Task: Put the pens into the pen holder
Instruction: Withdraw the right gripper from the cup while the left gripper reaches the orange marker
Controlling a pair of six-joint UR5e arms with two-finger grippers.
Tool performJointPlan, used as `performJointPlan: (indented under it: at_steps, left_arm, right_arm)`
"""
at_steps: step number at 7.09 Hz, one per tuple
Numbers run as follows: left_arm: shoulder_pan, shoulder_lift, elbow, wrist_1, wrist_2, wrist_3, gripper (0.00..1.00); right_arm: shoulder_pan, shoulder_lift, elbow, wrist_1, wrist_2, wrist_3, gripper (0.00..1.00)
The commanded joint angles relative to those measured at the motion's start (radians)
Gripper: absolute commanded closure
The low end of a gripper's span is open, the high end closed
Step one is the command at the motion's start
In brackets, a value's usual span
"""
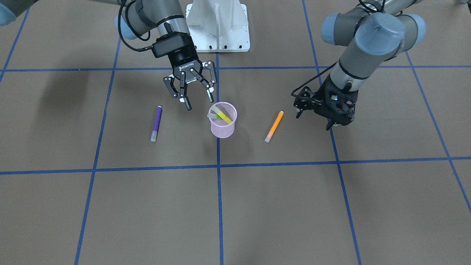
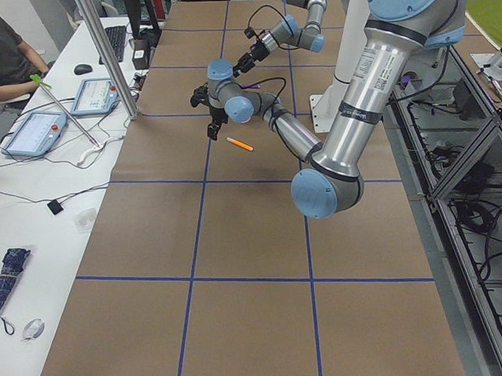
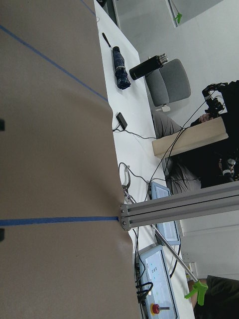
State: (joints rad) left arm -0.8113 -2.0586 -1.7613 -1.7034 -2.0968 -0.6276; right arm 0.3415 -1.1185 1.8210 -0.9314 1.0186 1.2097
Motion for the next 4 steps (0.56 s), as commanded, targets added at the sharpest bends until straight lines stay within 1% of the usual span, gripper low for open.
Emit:
performJointPlan:
  at_steps: [1,2,3,4]
  left_arm:
    - [0.087,-0.131,0.177,0.033,0.004,-0.02,0.01]
    - [0.107,-0.171,0.247,0.03,0.003,-0.018,0.01]
    - [0.133,-0.166,0.255,0.03,0.003,-0.006,0.01]
    - [0.133,-0.163,0.25,0.031,0.0,-0.007,0.04]
  right_arm:
    - [0.155,-0.073,0.006,-0.003,0.307,0.014,0.31]
    - [0.234,-0.095,0.0,-0.004,0.46,0.013,0.31]
    - [0.317,-0.109,-0.002,-0.032,0.632,0.013,0.31]
    - [0.399,-0.11,-0.002,-0.103,0.793,-0.002,0.31]
